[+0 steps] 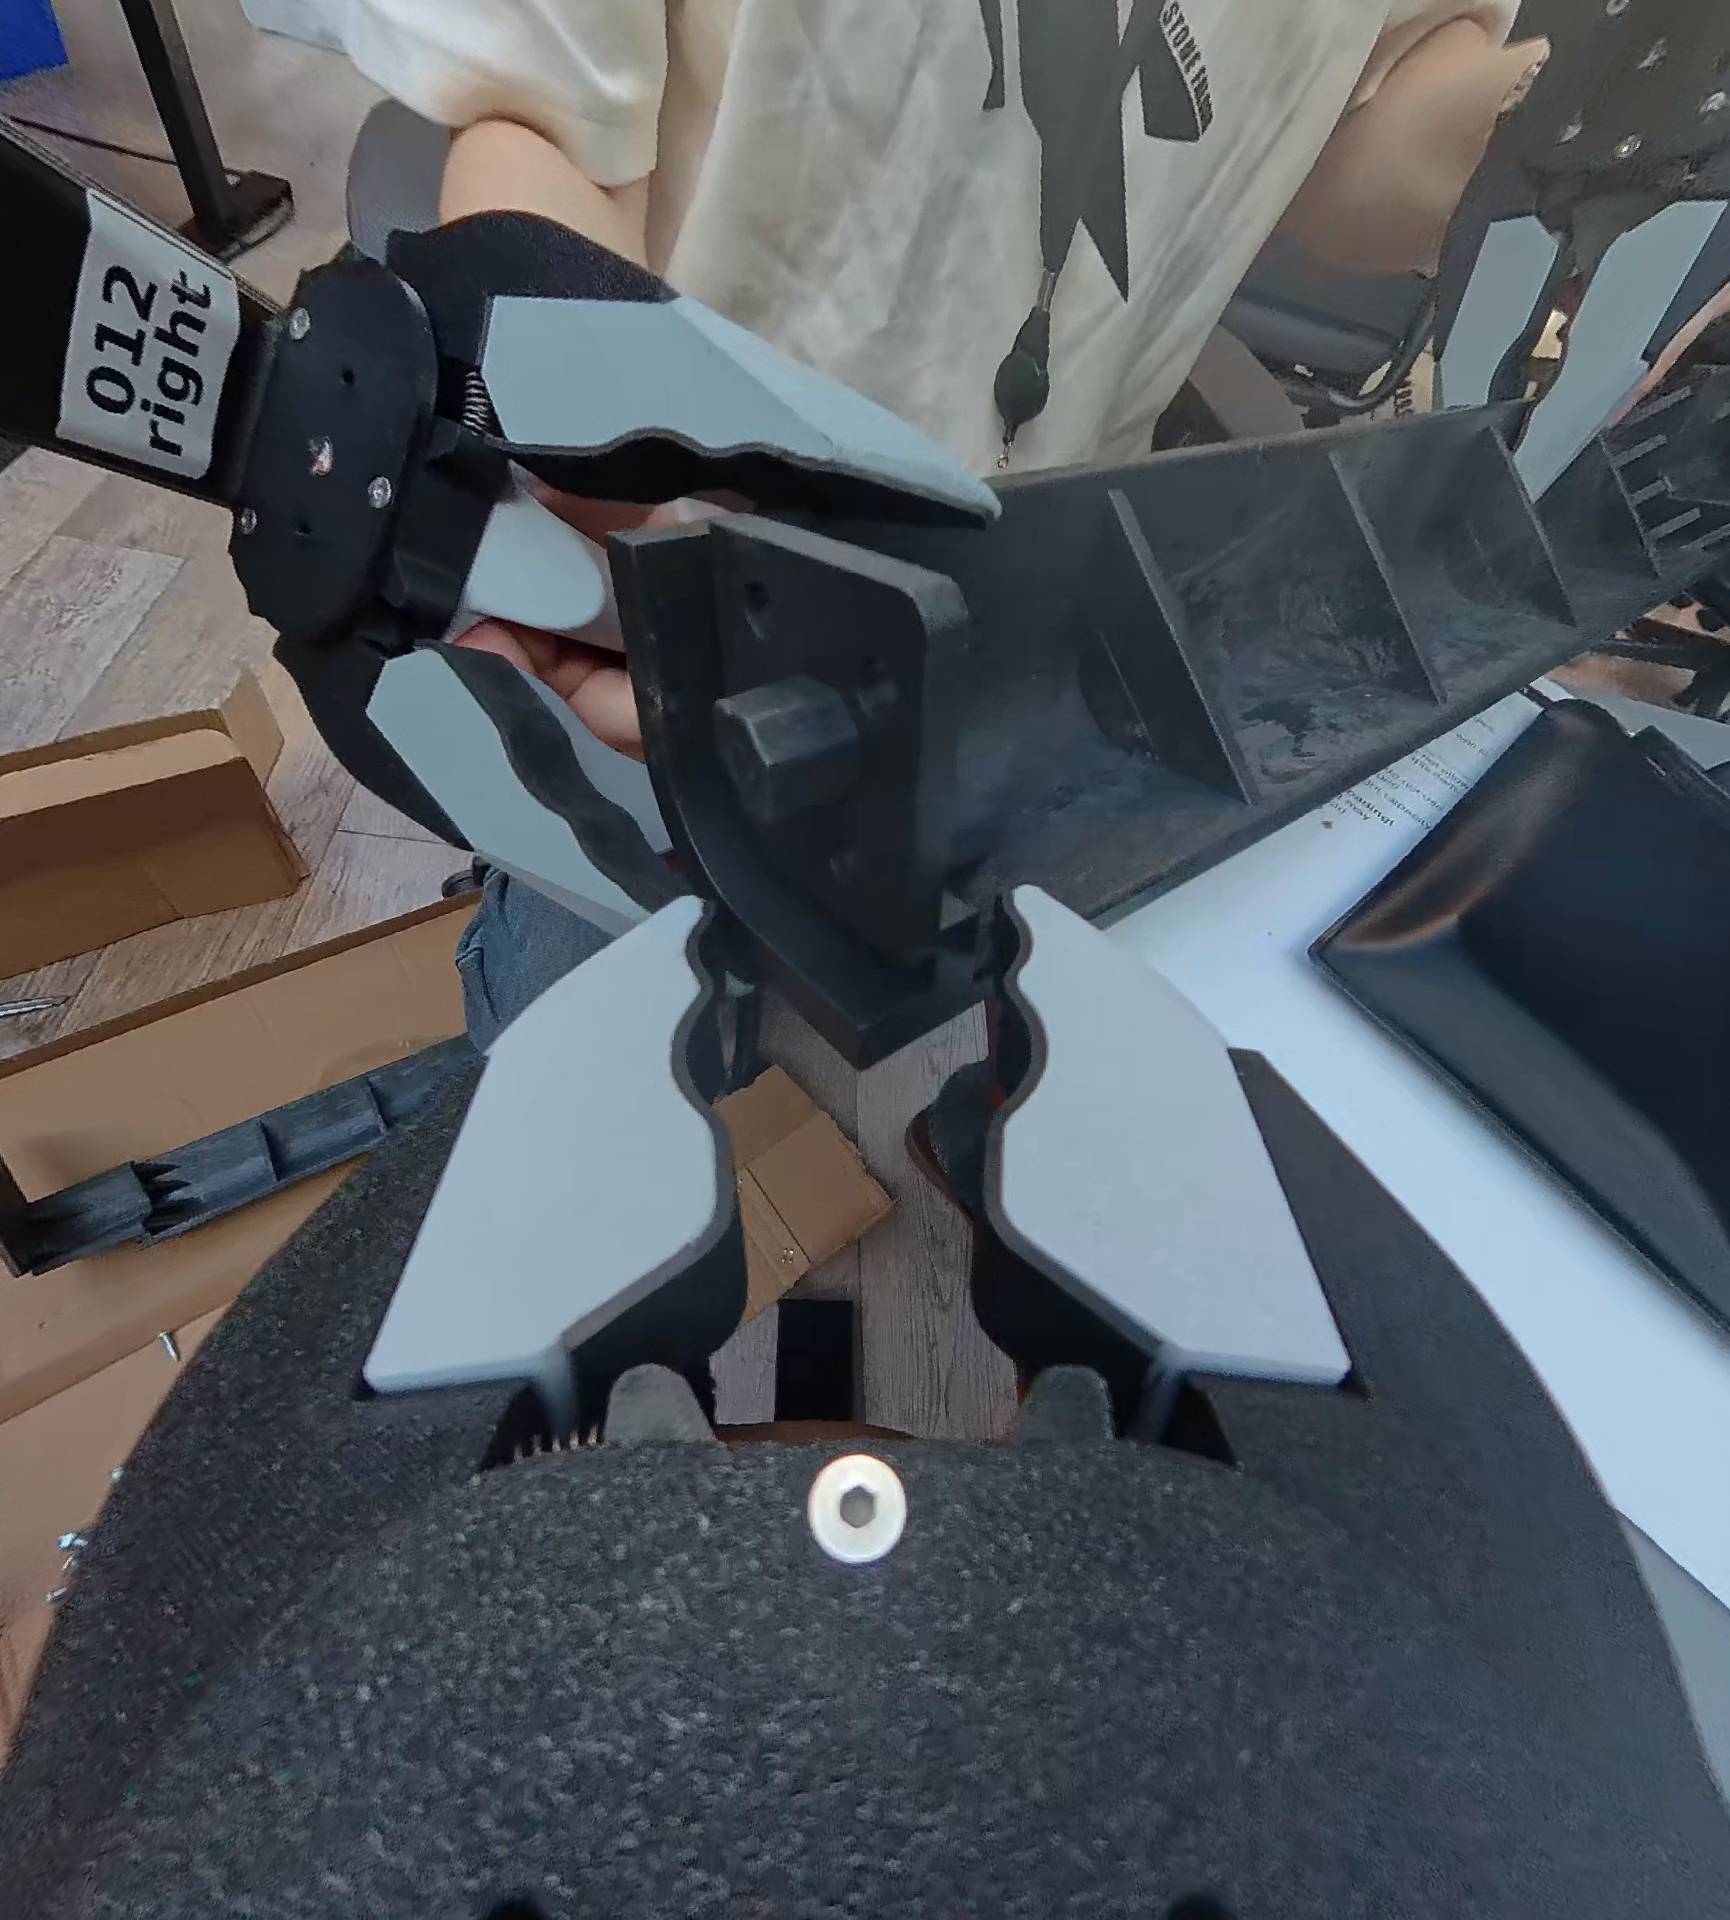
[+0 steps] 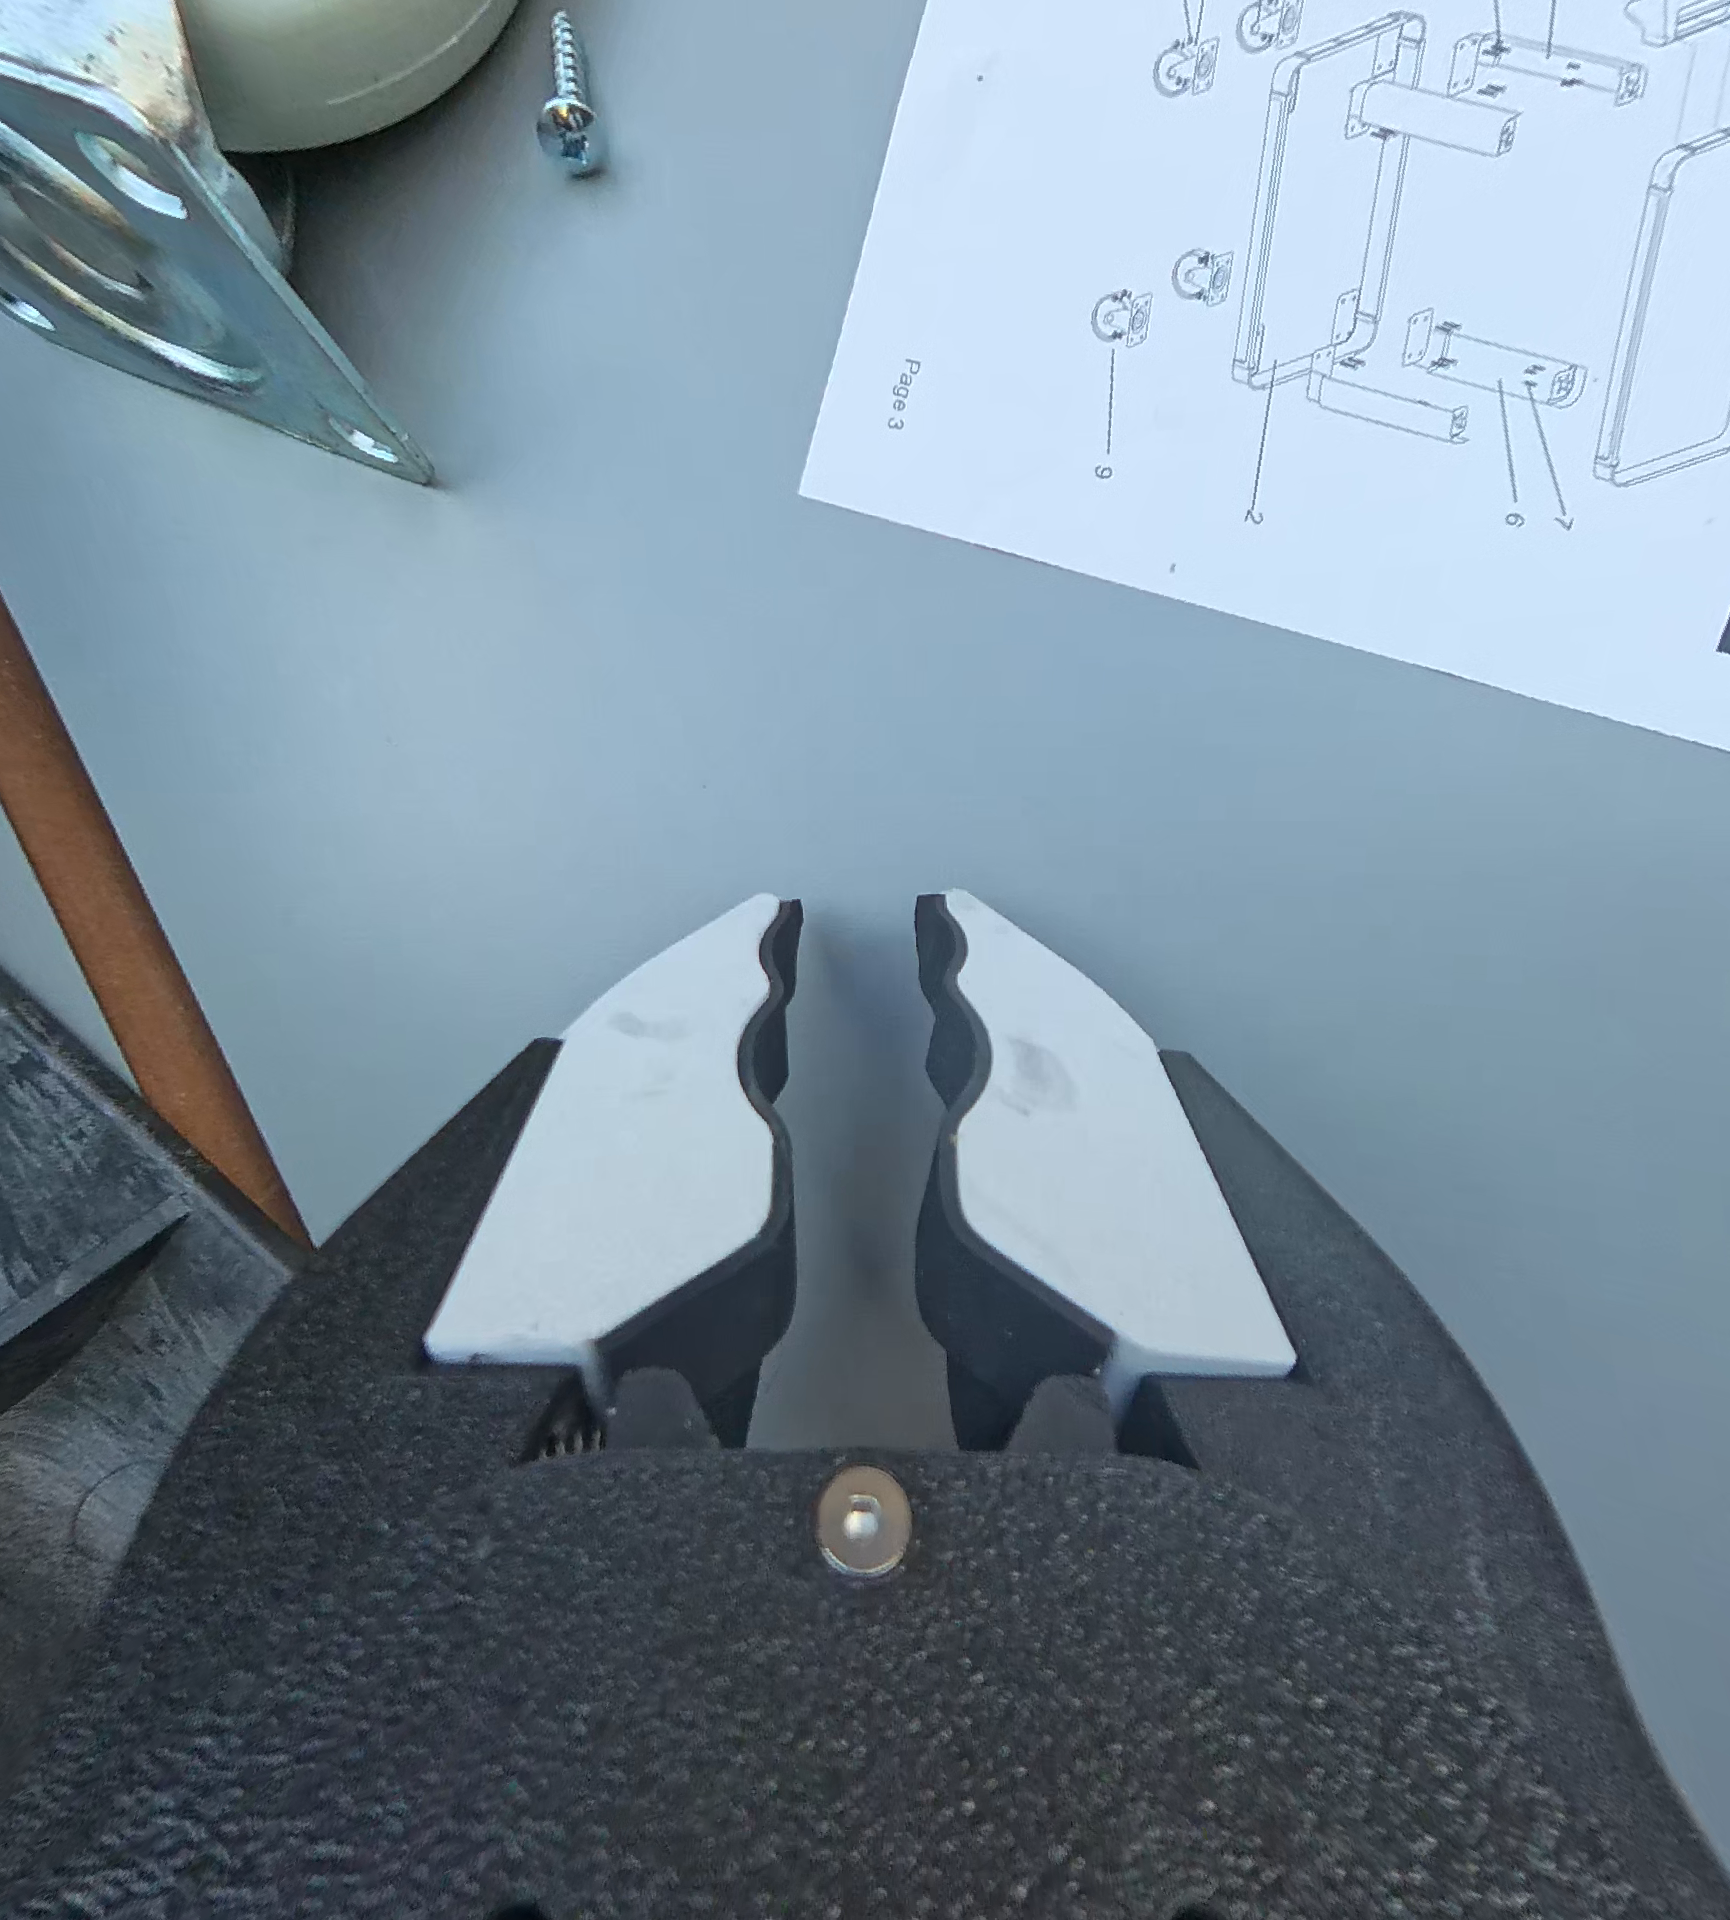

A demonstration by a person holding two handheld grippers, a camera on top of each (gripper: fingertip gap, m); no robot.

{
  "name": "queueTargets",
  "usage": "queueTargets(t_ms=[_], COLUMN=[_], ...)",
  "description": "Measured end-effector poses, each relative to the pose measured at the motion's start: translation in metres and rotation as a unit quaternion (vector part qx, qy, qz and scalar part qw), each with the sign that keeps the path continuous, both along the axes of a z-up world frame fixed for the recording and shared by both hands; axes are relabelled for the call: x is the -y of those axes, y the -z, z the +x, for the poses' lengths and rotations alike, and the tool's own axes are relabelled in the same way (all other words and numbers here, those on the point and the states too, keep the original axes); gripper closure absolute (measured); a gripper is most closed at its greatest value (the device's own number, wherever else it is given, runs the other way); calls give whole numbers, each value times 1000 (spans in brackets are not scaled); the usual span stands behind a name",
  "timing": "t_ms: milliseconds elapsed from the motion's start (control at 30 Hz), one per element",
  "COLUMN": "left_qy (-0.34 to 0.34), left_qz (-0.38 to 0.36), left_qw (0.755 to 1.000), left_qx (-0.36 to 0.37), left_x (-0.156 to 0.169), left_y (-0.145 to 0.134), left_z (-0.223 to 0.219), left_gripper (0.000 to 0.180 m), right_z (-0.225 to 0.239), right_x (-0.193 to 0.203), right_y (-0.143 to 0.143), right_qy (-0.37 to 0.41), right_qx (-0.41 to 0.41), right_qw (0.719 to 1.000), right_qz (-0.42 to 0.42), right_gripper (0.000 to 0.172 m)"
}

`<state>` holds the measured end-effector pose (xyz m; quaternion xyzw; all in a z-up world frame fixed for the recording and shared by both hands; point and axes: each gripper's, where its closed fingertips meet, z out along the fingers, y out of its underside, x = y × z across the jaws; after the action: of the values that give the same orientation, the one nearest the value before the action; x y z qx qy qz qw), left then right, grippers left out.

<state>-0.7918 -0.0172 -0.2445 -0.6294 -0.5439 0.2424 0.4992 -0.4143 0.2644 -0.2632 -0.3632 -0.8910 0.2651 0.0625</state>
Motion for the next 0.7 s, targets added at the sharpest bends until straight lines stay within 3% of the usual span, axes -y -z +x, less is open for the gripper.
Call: queueTargets(t_ms=[367,700], left_qy=[-6,58], left_qz=[-118,-146], left_qw=[987,976], left_qx=[-106,-149], left_x=[12,-12], left_y=[-31,-35], left_z=[41,63], left_gripper=[128,129], right_z=[1,1], right_x=[0,1], right_y=[0,0], right_qy=[-1,-4], right_qx=[-1,0], right_qw=[1000,1000], right_qz=[-1,0], right_gripper=[149,150])
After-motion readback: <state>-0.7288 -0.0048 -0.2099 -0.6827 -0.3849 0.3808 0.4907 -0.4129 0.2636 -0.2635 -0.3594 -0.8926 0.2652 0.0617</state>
